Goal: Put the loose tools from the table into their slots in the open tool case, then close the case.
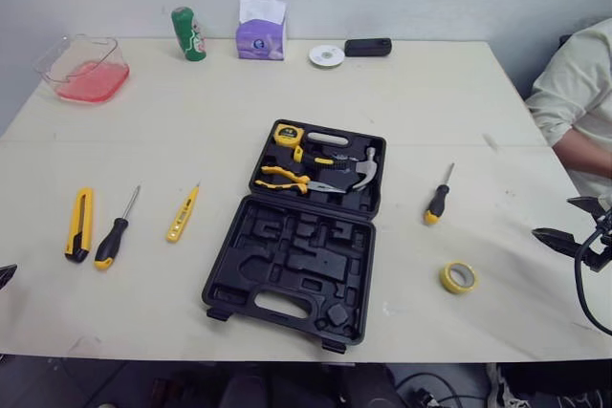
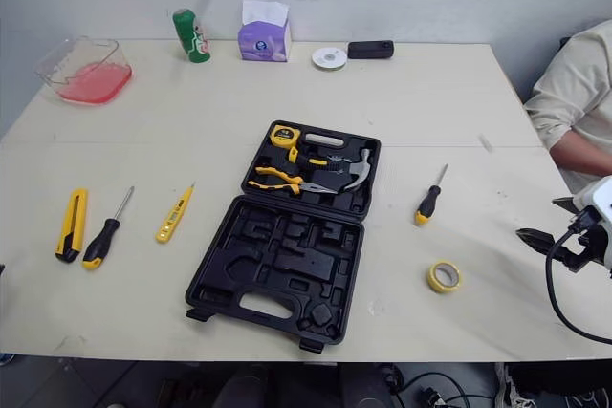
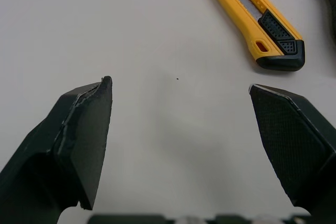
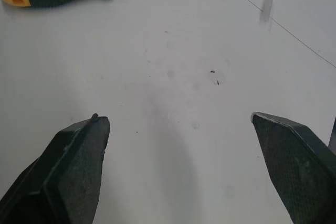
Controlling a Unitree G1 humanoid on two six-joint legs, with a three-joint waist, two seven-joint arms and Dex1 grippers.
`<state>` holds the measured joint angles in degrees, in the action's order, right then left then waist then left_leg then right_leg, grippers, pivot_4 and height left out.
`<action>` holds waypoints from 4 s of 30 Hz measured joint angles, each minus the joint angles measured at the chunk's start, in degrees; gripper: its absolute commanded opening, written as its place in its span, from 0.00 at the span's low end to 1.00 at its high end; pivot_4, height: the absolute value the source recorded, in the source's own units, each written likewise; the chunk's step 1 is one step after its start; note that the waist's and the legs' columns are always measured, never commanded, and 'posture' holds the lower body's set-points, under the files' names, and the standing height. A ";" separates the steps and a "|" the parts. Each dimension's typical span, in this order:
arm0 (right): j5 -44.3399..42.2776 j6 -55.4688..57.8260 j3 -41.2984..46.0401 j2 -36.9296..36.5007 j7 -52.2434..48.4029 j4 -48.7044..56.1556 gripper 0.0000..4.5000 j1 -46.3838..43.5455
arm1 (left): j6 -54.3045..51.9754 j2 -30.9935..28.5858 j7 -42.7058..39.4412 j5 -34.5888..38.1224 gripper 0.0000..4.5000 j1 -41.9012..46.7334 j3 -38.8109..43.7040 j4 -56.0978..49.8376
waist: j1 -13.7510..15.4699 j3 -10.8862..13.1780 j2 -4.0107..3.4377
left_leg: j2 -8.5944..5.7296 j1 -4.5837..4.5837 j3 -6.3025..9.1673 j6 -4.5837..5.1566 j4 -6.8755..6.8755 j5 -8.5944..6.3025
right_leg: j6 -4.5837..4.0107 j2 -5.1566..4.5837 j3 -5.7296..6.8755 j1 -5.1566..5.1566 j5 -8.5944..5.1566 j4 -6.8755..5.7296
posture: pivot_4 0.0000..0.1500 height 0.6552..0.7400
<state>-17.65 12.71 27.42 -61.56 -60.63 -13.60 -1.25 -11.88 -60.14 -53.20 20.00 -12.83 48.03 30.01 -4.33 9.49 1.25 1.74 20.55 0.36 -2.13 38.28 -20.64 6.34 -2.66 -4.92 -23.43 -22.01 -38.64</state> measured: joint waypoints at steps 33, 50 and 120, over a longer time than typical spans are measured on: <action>-5.14 8.51 -2.24 9.26 6.95 20.88 1.00 2.94 | -10.16 4.09 1.43 3.38 0.98 11.61 -16.50 -26.16 | 0.07 -0.04 0.07 | 0.03 -0.17 -0.06 -0.06 0.09 0.03 | 0.00 -0.02 -0.17 0.10 0.00 -0.25 | 1.00 1.00; -0.92 23.92 -29.22 20.24 22.62 38.40 0.00 -5.17 | -14.45 20.52 10.81 -10.61 0.00 40.99 -52.09 -22.91 | 0.63 -0.05 0.09 | -0.06 0.22 0.14 -0.28 0.83 0.10 | 0.11 0.15 -0.06 -0.14 0.06 -0.45 | 1.00 1.00; -0.95 7.53 8.39 1.25 -0.83 1.87 0.99 5.62 | -8.19 -0.49 3.50 2.29 1.00 -4.87 9.64 4.27 | 0.58 0.15 0.08 | -0.18 -1.26 0.32 0.35 -0.34 -0.38 | 0.06 0.00 -0.04 1.24 0.03 0.75 | 1.00 1.00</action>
<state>-18.60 20.24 35.81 -60.31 -61.46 -11.73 4.36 -20.07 -60.63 -49.70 22.29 -17.70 57.67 34.28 -3.75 9.64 1.33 1.56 19.29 0.68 -1.78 37.94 -21.02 6.40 -2.67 -4.96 -22.19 -21.97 -37.89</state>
